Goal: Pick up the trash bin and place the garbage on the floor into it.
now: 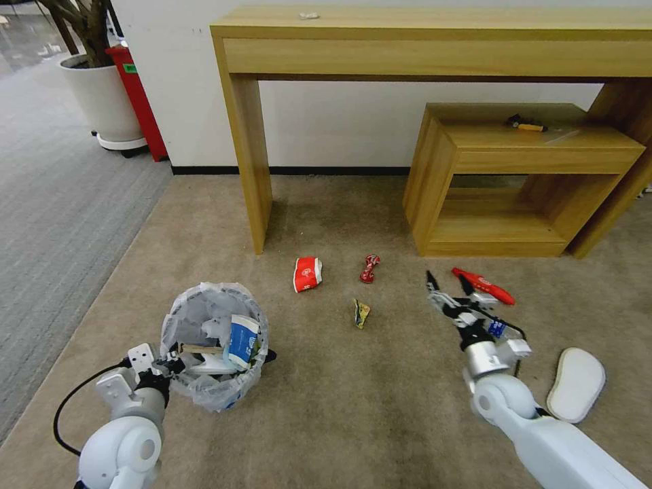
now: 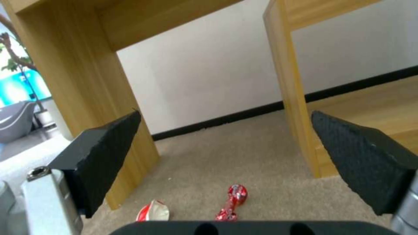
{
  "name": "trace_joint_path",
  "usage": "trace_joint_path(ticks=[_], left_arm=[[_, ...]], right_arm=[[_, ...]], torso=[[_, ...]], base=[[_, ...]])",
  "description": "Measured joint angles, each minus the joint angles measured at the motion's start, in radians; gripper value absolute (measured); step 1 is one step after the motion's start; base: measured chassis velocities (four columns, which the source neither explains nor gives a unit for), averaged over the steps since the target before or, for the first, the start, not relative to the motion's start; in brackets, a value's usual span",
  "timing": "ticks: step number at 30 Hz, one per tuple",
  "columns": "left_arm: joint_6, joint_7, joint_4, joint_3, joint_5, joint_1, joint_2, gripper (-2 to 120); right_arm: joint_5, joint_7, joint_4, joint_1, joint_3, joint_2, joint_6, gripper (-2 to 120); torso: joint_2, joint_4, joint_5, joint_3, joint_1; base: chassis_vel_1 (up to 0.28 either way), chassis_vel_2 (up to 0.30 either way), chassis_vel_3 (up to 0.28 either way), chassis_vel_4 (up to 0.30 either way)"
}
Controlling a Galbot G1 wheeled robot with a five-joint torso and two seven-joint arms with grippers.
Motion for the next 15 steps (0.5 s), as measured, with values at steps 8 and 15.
trace_joint_path(ticks=[8, 15], left_arm=[[-0.001, 0.001, -0.018, -0.022, -0.013, 0.015, 0.011, 0], [-0.002, 0.005, -0.029, -0.043, -0.017, 0.031, 0.015, 0]], right_arm=[[-0.015, -0.067, -0.004, -0.066, 0.046, 0.024, 0.031, 100], [-0.023, -0.087, -0.016, -0.086, 0.053, 0.035, 0.045, 100]], torso=[[0.0, 0.0001, -0.0003, 0.0, 0.0], [0.0, 0.0002, -0.0003, 0.0, 0.0]], base=[[0.0, 0.0, 0.0, 0.0], [0.0, 0.0, 0.0, 0.0]])
